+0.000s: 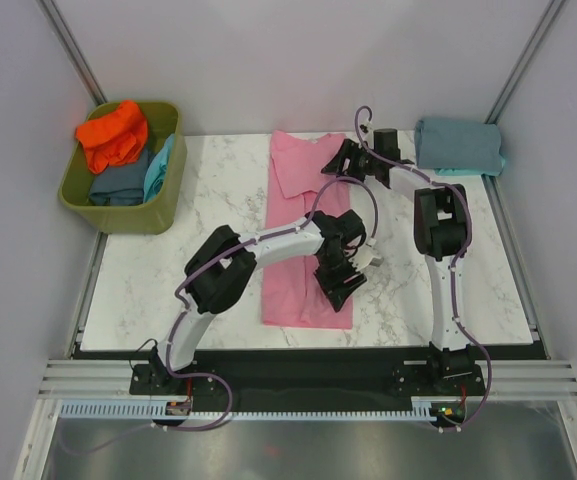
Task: Fold and stack the t-shirts
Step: Fold the tshirt
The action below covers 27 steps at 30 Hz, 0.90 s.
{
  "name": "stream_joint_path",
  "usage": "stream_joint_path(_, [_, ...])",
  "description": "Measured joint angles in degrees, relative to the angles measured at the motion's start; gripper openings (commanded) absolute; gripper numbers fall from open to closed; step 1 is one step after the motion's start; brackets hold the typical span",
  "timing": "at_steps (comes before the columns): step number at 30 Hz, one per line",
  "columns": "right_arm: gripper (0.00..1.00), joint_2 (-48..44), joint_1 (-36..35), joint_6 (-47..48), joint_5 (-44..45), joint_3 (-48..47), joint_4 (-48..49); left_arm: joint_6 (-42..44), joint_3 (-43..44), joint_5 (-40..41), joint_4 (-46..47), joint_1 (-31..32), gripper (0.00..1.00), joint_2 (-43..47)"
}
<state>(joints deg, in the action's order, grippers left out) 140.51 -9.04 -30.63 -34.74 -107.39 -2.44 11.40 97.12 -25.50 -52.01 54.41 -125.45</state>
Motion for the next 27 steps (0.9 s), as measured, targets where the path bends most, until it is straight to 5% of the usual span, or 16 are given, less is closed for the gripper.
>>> stream_joint_path(15, [0.81, -0.6, 0.3, 4.4, 1.4, -1.2, -1.5, -1.0, 3.3, 1.6, 1.3, 0.1, 0.63, -0.9])
stream_joint_path(21, [0.84, -12.1, 0.6, 8.5, 3.0, 4.5, -6.0, -1.0, -2.1, 6.9, 1.1, -0.3, 0.68, 14.8])
stream_joint_path(27, [0.82, -37.4, 2.7, 7.8, 0.6, 20.7, -7.9, -3.5, -3.4, 12.5, 2.9, -6.5, 0.74, 34.7])
